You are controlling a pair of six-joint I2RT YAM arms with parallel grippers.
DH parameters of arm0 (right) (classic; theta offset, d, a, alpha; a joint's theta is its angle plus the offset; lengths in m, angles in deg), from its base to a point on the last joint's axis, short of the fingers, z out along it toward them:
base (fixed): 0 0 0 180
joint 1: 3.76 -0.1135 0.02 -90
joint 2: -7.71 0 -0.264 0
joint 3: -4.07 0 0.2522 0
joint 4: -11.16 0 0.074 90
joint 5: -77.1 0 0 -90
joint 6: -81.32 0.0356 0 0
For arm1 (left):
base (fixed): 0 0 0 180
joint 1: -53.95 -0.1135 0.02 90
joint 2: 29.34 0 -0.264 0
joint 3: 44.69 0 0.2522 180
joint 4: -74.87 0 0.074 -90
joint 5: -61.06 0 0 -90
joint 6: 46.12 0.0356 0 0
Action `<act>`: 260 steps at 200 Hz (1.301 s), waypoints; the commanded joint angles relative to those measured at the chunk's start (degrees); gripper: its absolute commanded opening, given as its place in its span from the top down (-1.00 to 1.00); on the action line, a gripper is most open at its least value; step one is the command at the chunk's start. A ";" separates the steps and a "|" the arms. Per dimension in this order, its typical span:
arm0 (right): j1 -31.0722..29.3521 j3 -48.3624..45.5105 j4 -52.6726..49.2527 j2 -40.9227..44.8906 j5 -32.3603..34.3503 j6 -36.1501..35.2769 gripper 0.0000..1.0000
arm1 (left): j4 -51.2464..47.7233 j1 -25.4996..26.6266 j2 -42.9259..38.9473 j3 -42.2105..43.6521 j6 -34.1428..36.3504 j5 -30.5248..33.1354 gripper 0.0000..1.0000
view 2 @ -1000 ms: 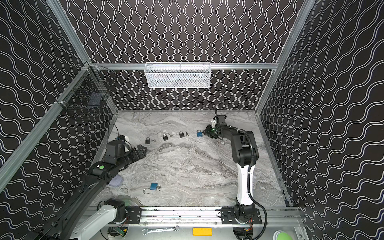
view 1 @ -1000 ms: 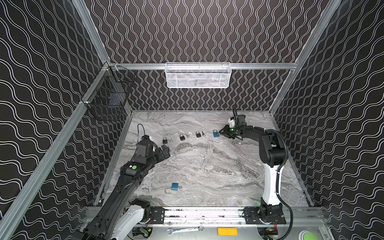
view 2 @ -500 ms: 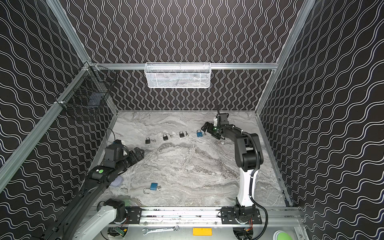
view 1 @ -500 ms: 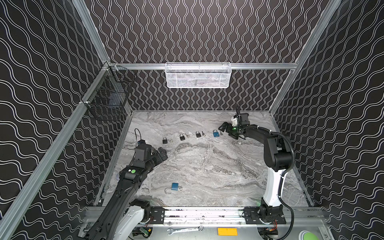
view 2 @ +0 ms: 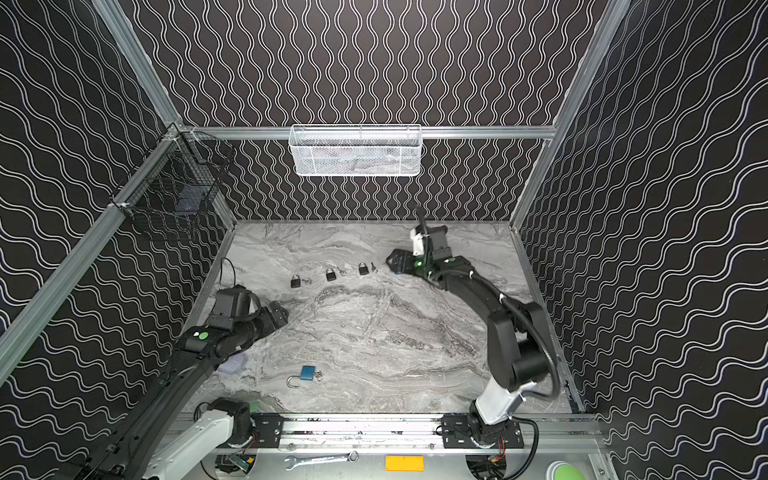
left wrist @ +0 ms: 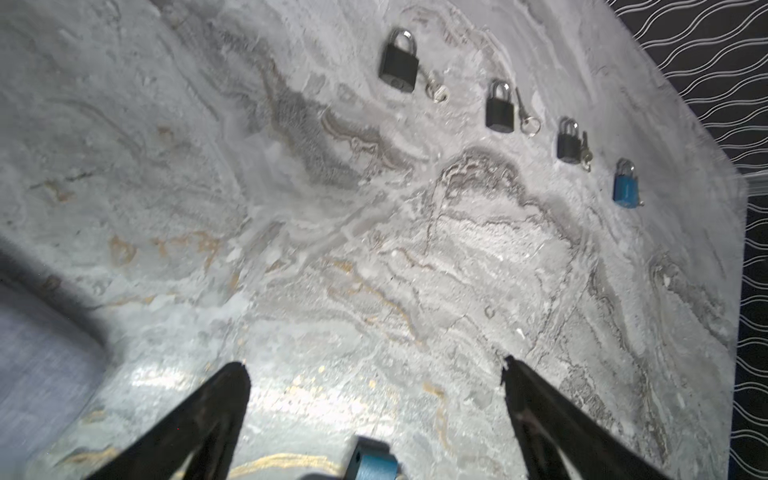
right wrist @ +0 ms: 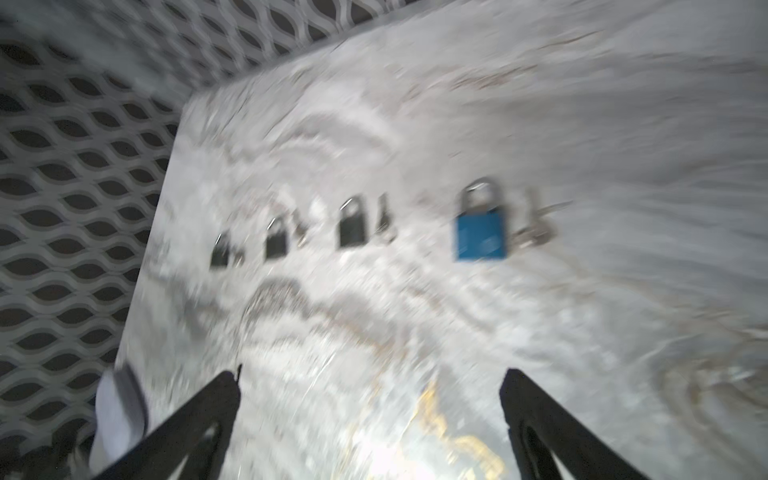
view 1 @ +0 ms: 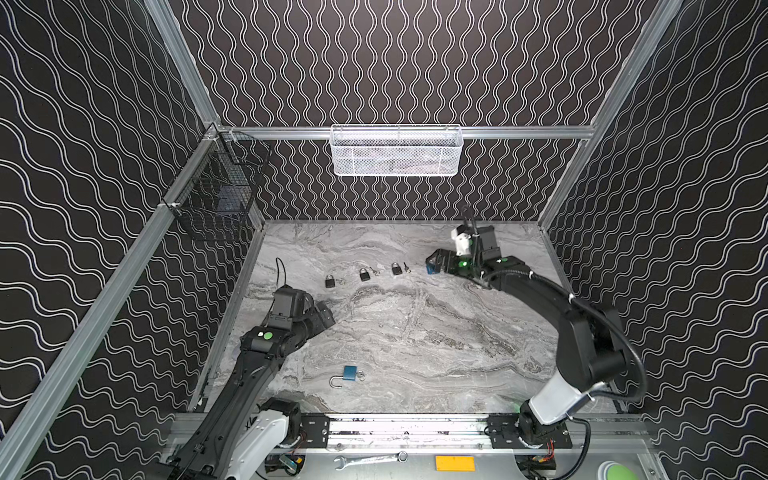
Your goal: Lock with the key
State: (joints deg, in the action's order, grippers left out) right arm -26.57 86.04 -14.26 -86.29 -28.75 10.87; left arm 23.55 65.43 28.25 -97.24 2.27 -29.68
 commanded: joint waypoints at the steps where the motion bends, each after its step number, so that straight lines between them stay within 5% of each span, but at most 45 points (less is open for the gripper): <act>1: -6.09 -3.09 -2.76 3.84 3.33 -6.90 -1.00 | -2.66 -0.15 -1.90 0.57 -1.53 -0.78 -0.97; 72: -32.28 -5.14 -6.84 0.49 14.32 -14.88 -1.00 | -8.62 -0.45 -8.06 1.84 -4.72 -0.13 -0.97; 132: -45.83 0.55 -5.95 -10.56 19.03 -17.86 -0.84 | -16.22 -1.57 -12.40 -0.94 -5.86 1.13 -0.97; 175: -51.04 -0.09 -1.48 -12.88 22.62 -19.94 -0.78 | -20.35 -2.08 -16.00 -0.55 -10.09 3.54 -0.97; 260: -52.13 -2.06 6.99 -14.37 23.61 -25.12 -0.70 | -21.41 -2.74 -16.01 -0.33 -12.19 4.57 -0.97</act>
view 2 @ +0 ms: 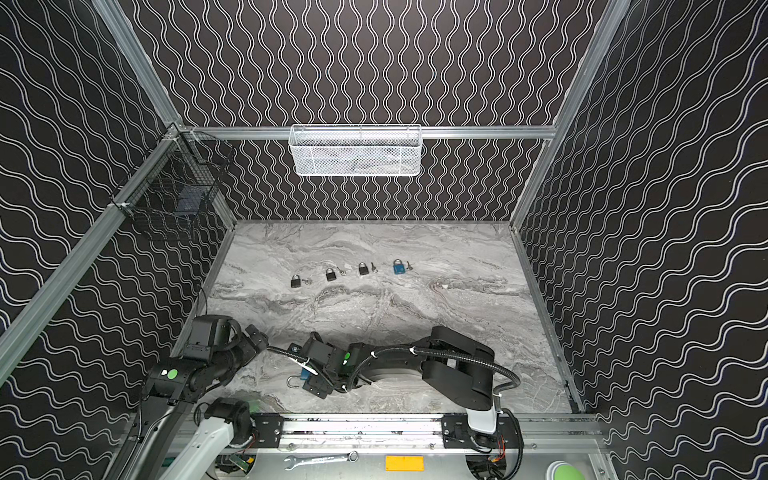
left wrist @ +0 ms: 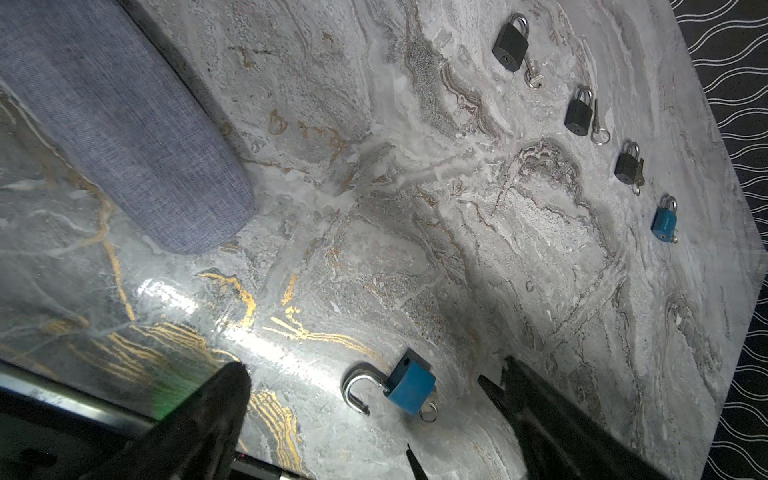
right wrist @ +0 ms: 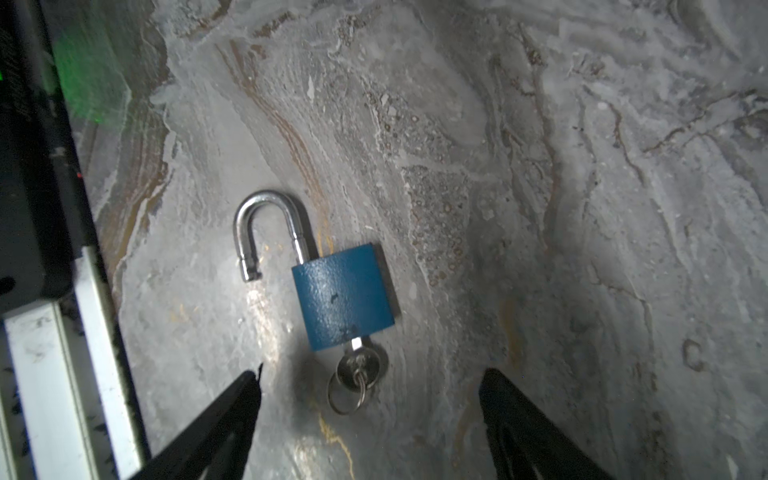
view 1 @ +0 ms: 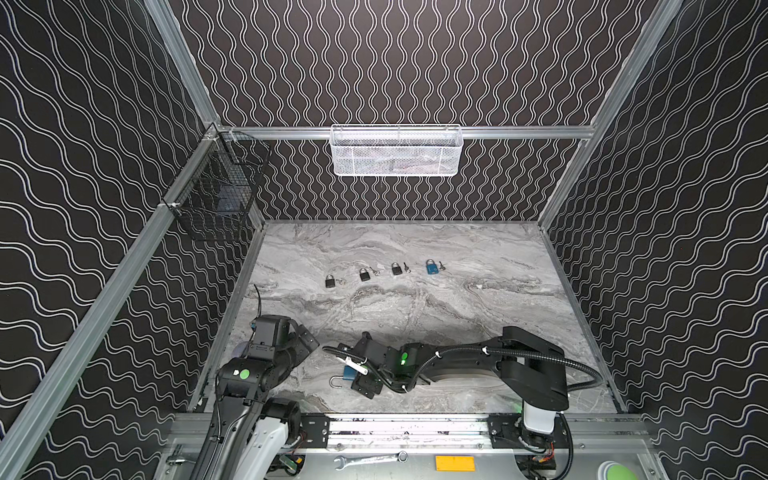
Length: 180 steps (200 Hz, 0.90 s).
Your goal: Lock with the key
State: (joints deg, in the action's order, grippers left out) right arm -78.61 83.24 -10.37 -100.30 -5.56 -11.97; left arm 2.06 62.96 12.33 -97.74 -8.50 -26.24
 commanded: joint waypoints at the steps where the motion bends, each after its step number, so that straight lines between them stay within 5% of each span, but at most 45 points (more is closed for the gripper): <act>1: -0.06 0.76 3.11 -0.36 0.37 -2.31 -0.70 | 0.12 -0.29 -0.14 0.17 -1.46 1.11 -0.97; 180: -0.04 2.73 5.13 -7.22 -2.83 -3.85 -0.43 | -1.47 -1.02 -1.57 -0.79 -2.38 2.92 -0.97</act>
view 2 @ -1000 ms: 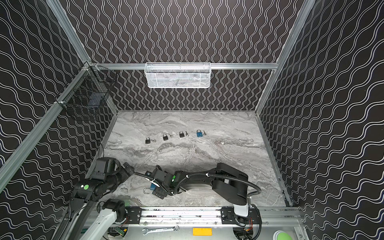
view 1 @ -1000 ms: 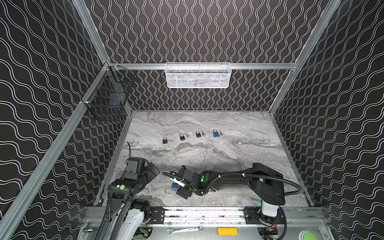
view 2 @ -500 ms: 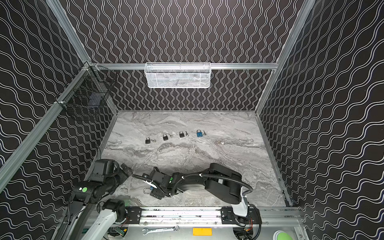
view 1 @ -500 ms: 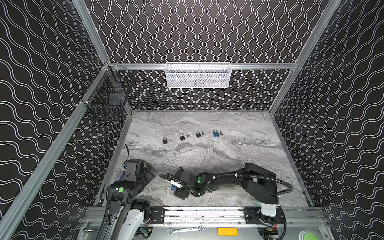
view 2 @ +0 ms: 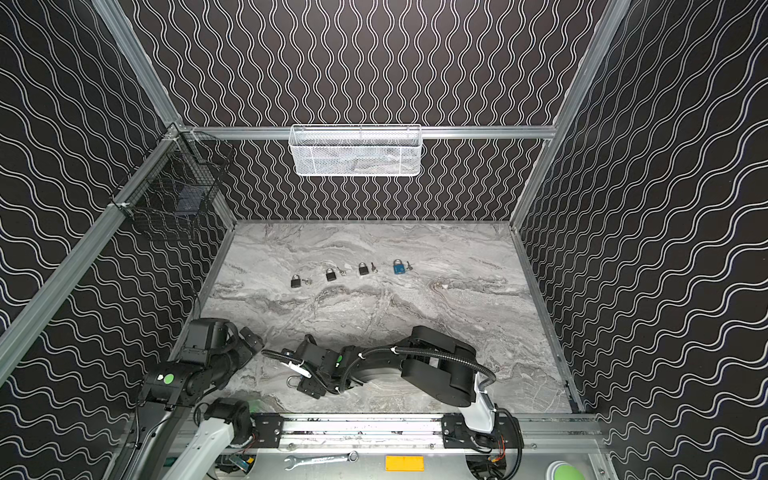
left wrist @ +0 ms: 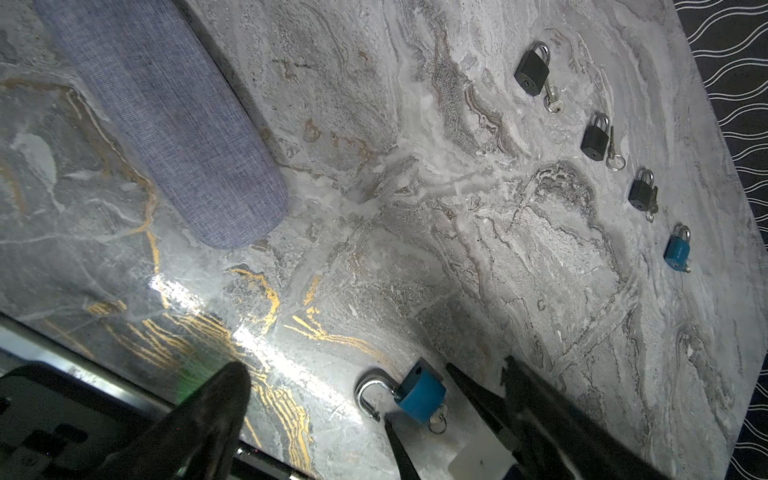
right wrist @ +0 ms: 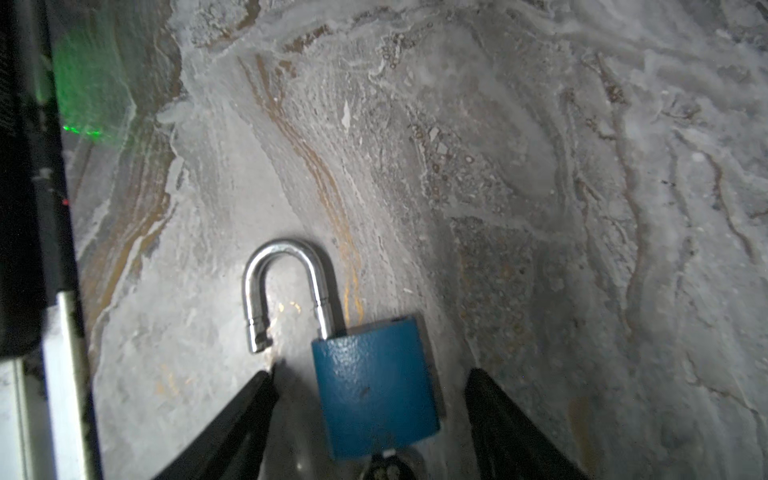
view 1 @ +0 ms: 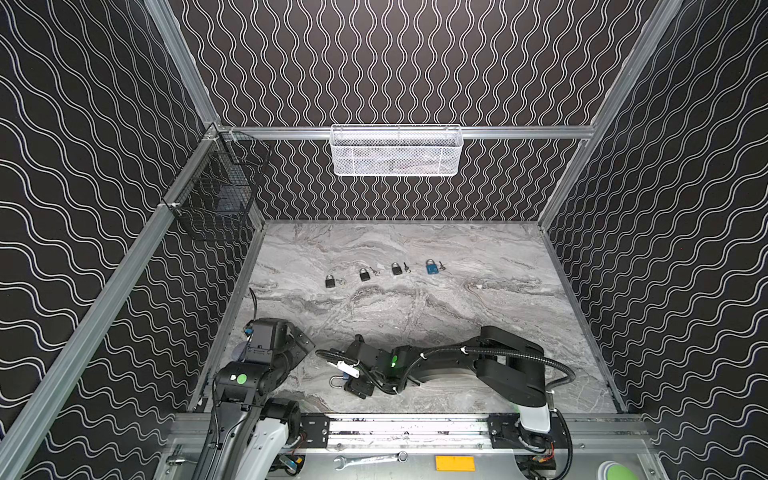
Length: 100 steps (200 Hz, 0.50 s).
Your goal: Lock with the key
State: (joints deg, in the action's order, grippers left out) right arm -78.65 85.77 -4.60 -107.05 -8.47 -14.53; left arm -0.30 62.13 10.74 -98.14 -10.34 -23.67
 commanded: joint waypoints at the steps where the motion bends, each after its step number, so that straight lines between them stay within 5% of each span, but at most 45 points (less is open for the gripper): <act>1: 0.01 0.14 -0.59 -0.42 0.07 -1.24 -0.43 | 0.87 -0.19 0.06 -0.40 -0.54 0.35 -0.97; 100: 2.12 -1.87 -0.89 0.28 -3.06 0.47 -0.29 | 1.29 -0.36 0.35 -0.61 0.02 0.17 -0.97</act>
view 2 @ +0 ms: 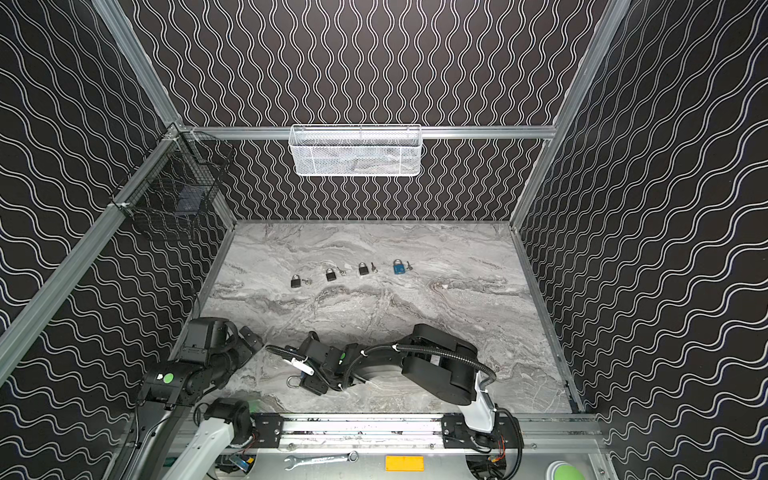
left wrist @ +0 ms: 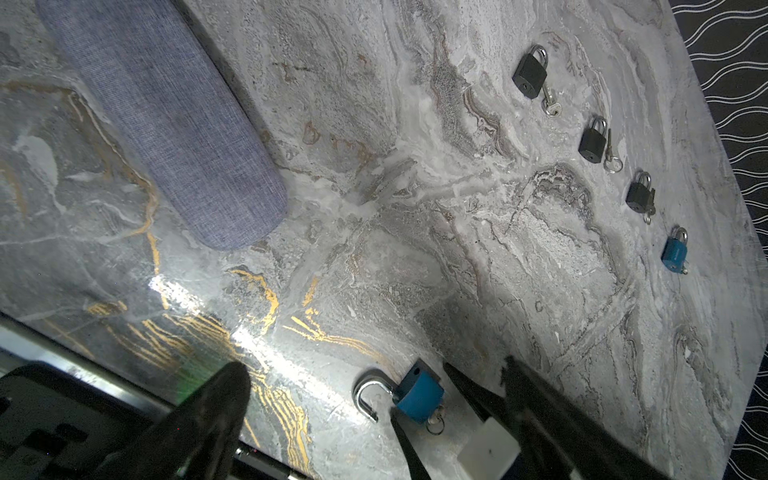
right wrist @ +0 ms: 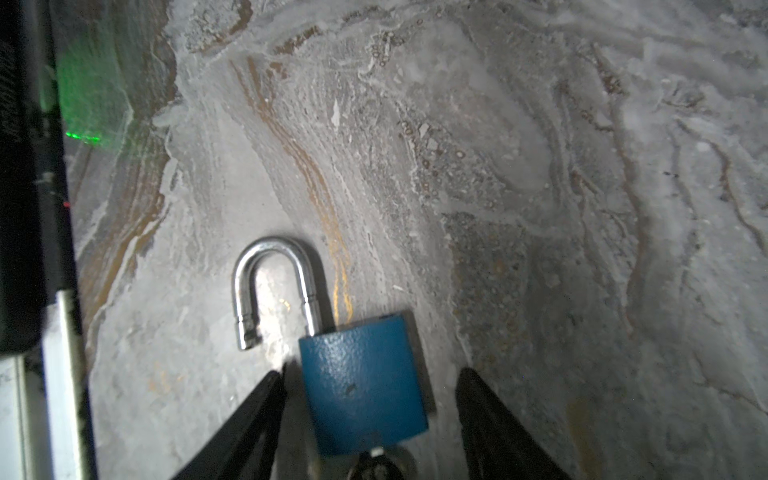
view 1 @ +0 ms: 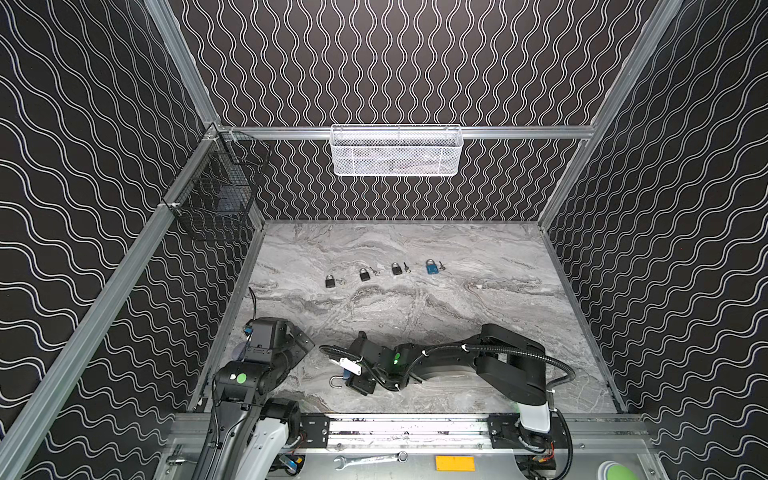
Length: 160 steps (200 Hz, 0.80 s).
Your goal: Lock with the key
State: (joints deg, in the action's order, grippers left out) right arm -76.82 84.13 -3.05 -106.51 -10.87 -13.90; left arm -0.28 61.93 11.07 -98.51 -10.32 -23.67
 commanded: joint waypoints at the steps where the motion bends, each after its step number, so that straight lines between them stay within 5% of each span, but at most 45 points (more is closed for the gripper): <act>1: 0.28 -0.26 -2.45 -0.29 -0.64 -0.15 -0.29 | 1.27 -0.17 -0.02 -0.22 0.03 0.13 -0.97; 97: 0.71 0.47 -4.15 -1.02 -1.93 -0.03 0.38 | 2.61 -0.34 0.34 0.47 0.47 -0.74 -0.97; 160: 5.38 -5.75 2.17 5.00 -1.74 5.75 0.61 | 9.80 -0.34 0.85 2.93 3.59 -6.80 -0.97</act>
State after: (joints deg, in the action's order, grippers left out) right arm -72.95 80.90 -2.02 -104.08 -12.18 -11.51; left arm 3.24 61.72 11.70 -96.78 -9.20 -26.53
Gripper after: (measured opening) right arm 0.389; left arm 0.986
